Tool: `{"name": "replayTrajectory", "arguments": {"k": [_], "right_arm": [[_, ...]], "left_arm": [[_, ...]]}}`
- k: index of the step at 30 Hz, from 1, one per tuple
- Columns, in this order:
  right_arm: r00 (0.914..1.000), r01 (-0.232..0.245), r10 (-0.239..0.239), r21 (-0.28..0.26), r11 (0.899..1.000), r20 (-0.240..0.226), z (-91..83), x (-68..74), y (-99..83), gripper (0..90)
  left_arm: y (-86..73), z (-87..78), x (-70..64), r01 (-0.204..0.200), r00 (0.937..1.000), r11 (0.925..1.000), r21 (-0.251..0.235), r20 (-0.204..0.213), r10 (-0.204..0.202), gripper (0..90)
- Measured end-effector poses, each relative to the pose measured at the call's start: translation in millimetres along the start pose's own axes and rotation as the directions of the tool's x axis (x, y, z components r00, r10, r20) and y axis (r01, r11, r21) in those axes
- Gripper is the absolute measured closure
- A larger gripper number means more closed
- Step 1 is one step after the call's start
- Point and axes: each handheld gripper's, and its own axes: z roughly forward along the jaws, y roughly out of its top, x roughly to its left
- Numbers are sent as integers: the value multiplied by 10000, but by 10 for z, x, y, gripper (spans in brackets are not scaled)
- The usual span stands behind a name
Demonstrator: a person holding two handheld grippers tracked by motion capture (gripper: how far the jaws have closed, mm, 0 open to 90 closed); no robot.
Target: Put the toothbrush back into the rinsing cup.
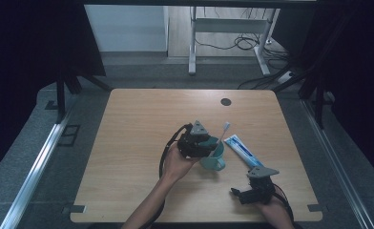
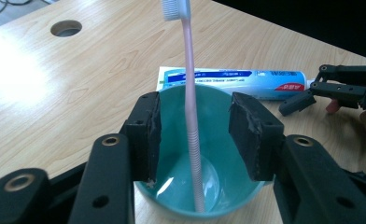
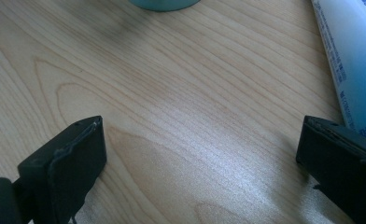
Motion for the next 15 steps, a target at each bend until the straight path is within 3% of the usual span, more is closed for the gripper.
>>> {"name": "replayTrajectory", "arguments": {"k": [15], "right_arm": [[10000,-7,7,3,10000,0,0,1,0,11]], "left_arm": [[-101,-171,53,364,9993,9992,143,71,-365,326]]}}
